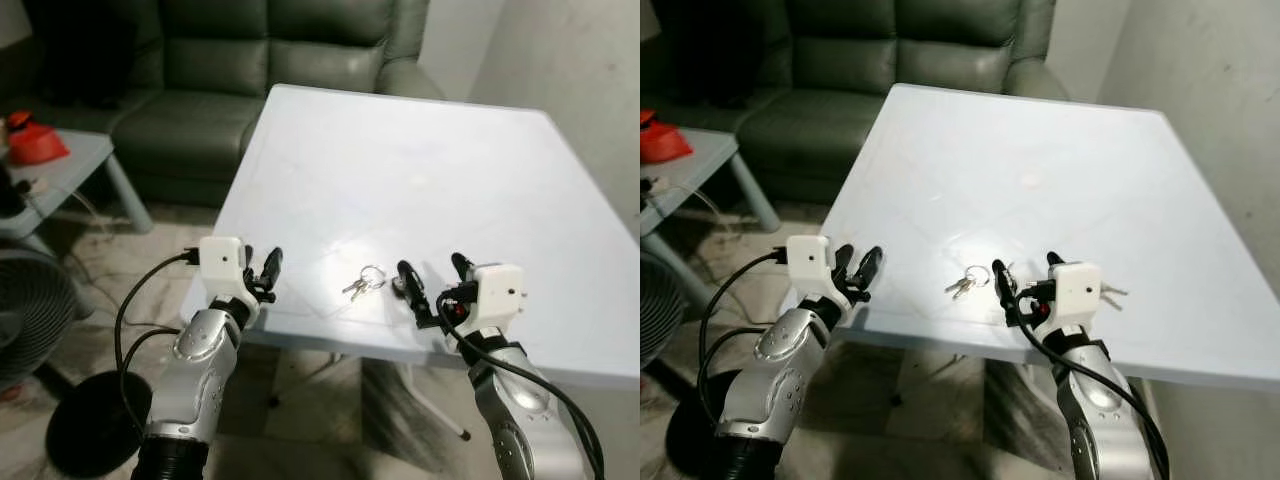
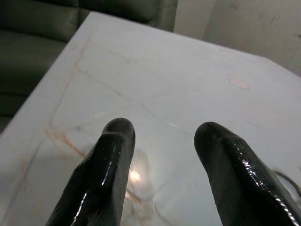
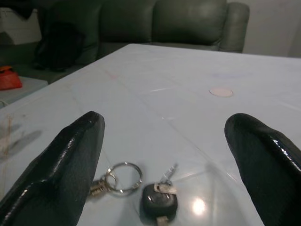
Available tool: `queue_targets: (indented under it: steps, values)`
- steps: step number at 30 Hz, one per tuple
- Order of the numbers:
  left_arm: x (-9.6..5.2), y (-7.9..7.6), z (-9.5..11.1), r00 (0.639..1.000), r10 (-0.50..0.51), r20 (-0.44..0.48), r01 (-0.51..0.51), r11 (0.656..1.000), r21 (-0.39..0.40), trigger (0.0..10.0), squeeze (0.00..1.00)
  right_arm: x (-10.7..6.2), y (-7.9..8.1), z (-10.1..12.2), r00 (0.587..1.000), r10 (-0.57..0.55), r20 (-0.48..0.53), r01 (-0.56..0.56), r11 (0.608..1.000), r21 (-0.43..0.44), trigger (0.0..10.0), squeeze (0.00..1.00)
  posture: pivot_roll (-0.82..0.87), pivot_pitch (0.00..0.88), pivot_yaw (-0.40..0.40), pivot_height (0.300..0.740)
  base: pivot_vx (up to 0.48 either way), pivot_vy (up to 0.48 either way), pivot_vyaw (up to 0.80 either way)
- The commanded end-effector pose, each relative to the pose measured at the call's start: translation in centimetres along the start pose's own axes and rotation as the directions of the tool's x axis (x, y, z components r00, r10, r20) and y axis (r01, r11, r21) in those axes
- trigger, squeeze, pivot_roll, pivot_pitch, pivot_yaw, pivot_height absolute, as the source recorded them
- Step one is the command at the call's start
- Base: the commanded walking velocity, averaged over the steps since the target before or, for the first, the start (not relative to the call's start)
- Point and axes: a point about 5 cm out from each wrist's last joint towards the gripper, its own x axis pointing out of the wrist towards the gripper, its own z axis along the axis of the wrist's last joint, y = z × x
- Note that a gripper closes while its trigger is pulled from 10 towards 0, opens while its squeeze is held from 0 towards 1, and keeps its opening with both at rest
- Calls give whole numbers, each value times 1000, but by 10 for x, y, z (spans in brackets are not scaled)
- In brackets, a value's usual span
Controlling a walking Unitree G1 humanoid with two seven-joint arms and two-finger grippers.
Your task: Hang keys on a hook
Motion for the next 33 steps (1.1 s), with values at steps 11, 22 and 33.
queue_targets:
  steps: [11,22,33]
  values:
    - [-8,-11,-3,994,-112,-3,112,989,98,10000,0,22,20,0,995,38,-96,-46,996,-75,10000,0,-57,58,-36,740,0,0,0]
    - [-19,-22,-6,986,-168,-21,169,975,141,10000,0,47,36,-6,979,-39,-200,31,999,-43,10000,0,-34,136,-45,740,0,0,0]
    - [-26,-22,-5,987,-156,-26,158,978,134,10000,0,54,45,-12,961,-144,-236,152,988,16,10000,0,-20,176,-38,740,0,0,0]
